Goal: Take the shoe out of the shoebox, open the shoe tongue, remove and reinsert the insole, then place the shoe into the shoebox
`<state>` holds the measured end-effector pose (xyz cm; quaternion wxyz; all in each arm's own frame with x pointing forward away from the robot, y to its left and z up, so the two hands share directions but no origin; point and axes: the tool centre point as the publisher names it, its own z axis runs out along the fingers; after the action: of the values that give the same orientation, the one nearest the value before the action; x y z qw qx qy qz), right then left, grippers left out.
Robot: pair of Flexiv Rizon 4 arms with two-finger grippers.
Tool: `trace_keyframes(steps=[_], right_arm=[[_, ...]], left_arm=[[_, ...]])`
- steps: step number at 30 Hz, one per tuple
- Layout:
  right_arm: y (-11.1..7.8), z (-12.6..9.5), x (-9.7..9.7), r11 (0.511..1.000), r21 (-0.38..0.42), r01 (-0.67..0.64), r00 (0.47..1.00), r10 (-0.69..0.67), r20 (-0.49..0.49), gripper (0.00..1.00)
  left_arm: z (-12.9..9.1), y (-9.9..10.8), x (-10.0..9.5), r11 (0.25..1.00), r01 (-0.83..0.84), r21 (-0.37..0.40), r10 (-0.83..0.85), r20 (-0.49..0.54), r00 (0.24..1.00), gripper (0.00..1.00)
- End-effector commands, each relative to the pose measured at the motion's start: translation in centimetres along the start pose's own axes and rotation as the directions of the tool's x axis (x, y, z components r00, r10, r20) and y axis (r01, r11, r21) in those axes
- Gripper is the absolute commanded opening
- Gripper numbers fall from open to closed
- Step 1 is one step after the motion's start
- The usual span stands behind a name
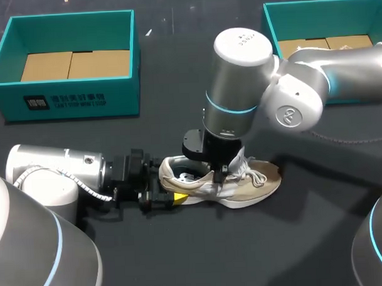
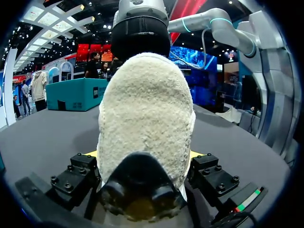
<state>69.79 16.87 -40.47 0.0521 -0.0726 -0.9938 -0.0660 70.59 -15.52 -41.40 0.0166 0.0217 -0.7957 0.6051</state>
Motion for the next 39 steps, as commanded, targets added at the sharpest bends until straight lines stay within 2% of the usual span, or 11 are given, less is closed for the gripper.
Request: trace_keyframes(steps=[1, 11, 15, 23, 29, 32, 39], right_arm=[[-1.1, 0.1, 1.6, 0.998, -0.058, 0.009, 0.999, -0.006, 0.045, 0.0], [-1.9, -2.9, 0.8, 0.976, -0.194, 0.1, 0.985, -0.069, 0.159, 0.0], [-2.1, -3.8, 0.3, 0.946, -0.264, 0.189, 0.97, -0.138, 0.199, 0.0], [-2.1, -5.0, -0.6, 0.908, -0.306, 0.284, 0.952, -0.229, 0.203, 0.0], [-0.7, -5.9, -1.1, 0.875, -0.296, 0.382, 0.92, -0.331, 0.209, 0.0], [0.7, -6.3, -1.3, 0.856, -0.284, 0.431, 0.901, -0.39, 0.191, 0.0], [4.2, -6.8, -1.0, 0.847, -0.209, 0.488, 0.873, -0.474, 0.116, 0.0]], left_arm=[[0.3, 0.0, 0.0, 1.0, 0.001, 0.0, -0.001, 0.003, 1.0, 0.0], [0.3, 0.0, 0.0, 1.0, 0.001, 0.0, -0.001, 0.003, 1.0, 0.0], [0.3, 0.0, 0.0, 1.0, 0.001, 0.0, -0.001, 0.003, 1.0, 0.0], [0.3, 0.0, 0.0, 1.0, 0.001, 0.0, -0.001, 0.003, 1.0, 0.0], [0.3, 0.0, 0.0, 1.0, 0.001, 0.0, -0.001, 0.003, 1.0, 0.0], [0.3, 0.0, 0.0, 1.0, 0.001, 0.0, -0.001, 0.003, 1.0, 0.0], [0.3, 0.0, 0.0, 1.0, 0.001, 0.0, -0.001, 0.003, 1.0, 0.0]])
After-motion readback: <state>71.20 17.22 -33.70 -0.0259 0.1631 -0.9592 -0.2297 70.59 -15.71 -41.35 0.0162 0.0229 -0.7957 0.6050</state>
